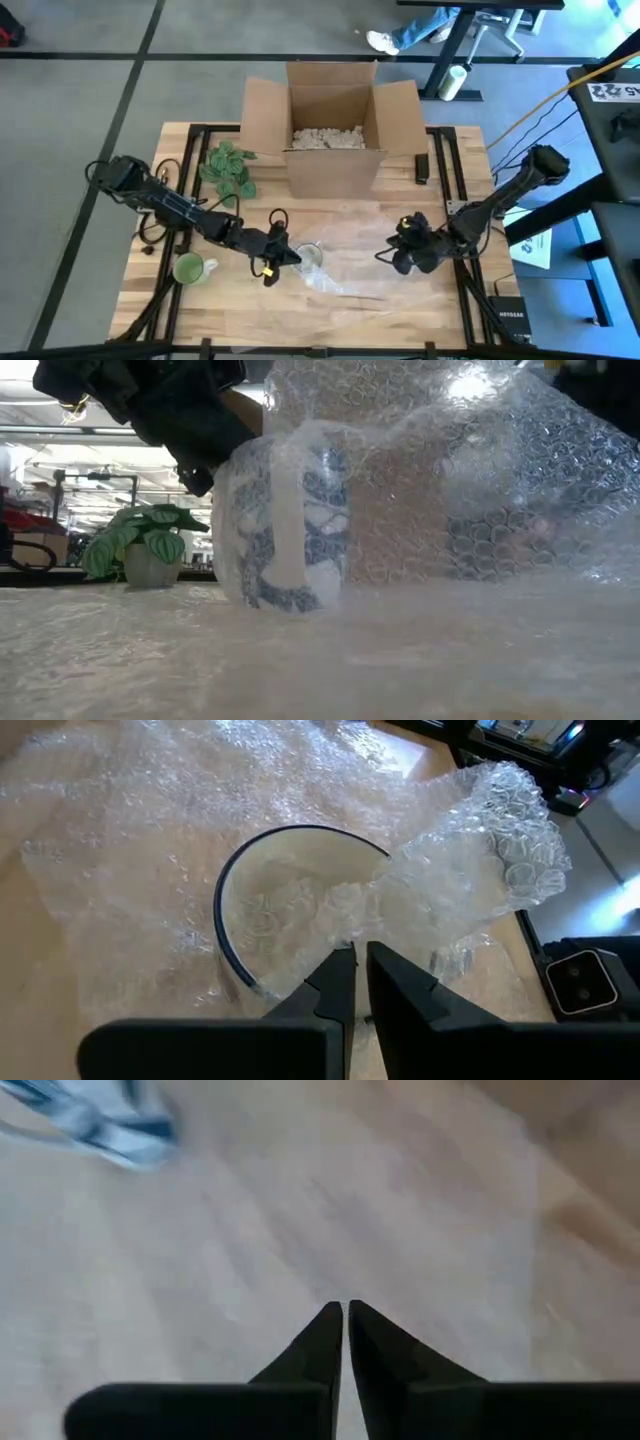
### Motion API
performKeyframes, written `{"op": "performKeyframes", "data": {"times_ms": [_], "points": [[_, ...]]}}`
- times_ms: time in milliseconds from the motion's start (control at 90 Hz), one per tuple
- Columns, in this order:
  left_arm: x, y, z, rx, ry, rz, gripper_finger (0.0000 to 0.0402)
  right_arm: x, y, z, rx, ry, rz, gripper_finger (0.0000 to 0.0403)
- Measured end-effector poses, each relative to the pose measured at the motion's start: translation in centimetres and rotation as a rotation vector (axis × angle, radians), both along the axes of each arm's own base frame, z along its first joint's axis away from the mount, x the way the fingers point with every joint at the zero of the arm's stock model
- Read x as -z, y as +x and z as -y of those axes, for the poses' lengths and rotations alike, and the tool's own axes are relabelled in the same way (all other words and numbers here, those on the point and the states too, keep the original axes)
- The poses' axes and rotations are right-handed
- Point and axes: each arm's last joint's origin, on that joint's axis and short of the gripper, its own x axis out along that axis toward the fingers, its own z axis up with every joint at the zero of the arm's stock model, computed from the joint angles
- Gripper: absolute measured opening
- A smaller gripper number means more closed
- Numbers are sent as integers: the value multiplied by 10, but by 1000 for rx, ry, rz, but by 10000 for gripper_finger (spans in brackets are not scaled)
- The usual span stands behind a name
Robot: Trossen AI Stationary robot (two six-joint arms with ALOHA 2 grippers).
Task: Wrap mug
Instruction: Wrap the blue mug in bubble wrap
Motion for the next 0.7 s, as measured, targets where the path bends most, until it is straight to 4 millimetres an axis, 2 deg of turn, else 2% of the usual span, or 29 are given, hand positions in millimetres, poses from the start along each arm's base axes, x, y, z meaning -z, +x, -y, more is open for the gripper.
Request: {"op": "performKeyframes", "data": {"times_ms": [156, 456, 556, 700], "points": [[0, 0, 0, -10, -17, -3, 13, 13, -8, 6, 29, -20, -47, 67], [0, 0, 0, -18, -32, -5, 13, 17, -19, 18, 109, -165, -118, 169], [0, 0, 0, -18, -32, -4, 13, 23, -20, 22, 125, -150, -128, 186], [0, 0, 0, -18, -33, -2, 13, 39, -17, 25, 84, -54, -84, 189]]}}
